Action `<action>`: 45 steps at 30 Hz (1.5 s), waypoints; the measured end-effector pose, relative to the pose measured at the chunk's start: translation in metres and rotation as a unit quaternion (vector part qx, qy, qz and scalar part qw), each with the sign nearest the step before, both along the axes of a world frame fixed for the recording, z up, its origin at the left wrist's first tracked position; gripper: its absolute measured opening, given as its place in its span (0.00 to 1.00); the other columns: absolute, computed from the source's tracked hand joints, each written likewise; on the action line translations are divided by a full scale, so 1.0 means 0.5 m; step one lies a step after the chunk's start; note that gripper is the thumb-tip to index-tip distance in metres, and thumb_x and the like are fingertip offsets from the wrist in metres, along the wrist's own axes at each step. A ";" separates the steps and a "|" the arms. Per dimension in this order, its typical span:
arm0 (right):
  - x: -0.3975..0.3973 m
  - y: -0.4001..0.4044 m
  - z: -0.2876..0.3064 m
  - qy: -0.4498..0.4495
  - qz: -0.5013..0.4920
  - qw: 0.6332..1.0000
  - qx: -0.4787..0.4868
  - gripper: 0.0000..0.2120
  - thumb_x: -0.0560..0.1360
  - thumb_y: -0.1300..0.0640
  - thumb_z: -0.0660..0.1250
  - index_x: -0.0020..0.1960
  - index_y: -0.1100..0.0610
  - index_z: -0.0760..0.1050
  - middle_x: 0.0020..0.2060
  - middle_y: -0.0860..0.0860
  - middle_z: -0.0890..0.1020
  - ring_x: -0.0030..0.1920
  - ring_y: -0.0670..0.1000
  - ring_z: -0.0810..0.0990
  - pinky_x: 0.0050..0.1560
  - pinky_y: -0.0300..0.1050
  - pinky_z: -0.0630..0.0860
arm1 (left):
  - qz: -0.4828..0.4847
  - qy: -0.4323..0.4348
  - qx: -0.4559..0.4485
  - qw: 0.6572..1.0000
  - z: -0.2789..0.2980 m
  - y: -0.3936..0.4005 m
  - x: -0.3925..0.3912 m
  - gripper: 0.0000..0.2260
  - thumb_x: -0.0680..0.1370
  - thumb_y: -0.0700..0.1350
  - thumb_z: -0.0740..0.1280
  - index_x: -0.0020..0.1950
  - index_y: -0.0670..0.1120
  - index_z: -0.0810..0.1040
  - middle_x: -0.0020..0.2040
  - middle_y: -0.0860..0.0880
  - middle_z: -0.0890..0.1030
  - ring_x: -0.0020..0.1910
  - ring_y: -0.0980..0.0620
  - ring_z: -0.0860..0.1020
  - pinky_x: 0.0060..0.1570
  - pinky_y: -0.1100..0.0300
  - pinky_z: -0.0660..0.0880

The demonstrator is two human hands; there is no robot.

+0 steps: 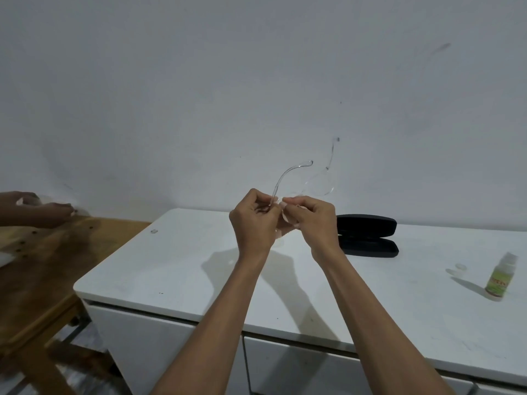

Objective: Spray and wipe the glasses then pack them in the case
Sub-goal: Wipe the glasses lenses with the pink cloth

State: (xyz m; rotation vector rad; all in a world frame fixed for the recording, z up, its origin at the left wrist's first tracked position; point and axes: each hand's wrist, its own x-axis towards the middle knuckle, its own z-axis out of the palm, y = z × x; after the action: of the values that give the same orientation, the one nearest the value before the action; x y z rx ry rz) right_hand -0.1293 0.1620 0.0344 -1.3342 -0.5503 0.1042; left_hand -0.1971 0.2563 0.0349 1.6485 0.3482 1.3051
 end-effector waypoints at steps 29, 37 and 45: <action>-0.034 0.044 -0.022 0.150 -0.105 0.980 0.074 0.14 0.75 0.65 0.75 0.40 0.46 0.87 0.44 0.46 0.89 0.54 0.51 0.88 0.61 0.54 0.83 | 0.038 0.001 -0.007 0.999 -0.037 -0.022 0.006 0.06 0.72 0.33 0.74 0.39 0.40 0.79 0.30 0.54 0.81 0.29 0.59 0.81 0.31 0.71 0.75; -0.026 0.038 -0.013 0.090 -0.045 0.992 0.073 0.08 0.75 0.64 0.75 0.46 0.52 0.88 0.37 0.46 0.86 0.36 0.47 0.84 0.44 0.47 0.84 | 0.016 -0.010 -0.017 1.000 -0.011 -0.024 0.009 0.06 0.75 0.34 0.74 0.40 0.38 0.79 0.33 0.45 0.84 0.31 0.53 0.84 0.33 0.64 0.79; -0.009 0.002 -0.005 0.034 -0.052 0.997 -0.042 0.09 0.73 0.65 0.73 0.42 0.53 0.89 0.35 0.47 0.88 0.38 0.51 0.88 0.45 0.47 0.84 | 0.028 0.022 -0.019 0.999 -0.015 0.005 -0.003 0.06 0.71 0.31 0.72 0.39 0.40 0.79 0.35 0.47 0.85 0.34 0.50 0.85 0.38 0.56 0.82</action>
State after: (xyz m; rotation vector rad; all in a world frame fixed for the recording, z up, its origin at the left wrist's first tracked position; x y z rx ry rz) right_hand -0.1336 0.1629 0.0320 -1.4341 -0.4225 0.0879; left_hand -0.1988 0.2587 0.0276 1.6481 0.4457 1.2966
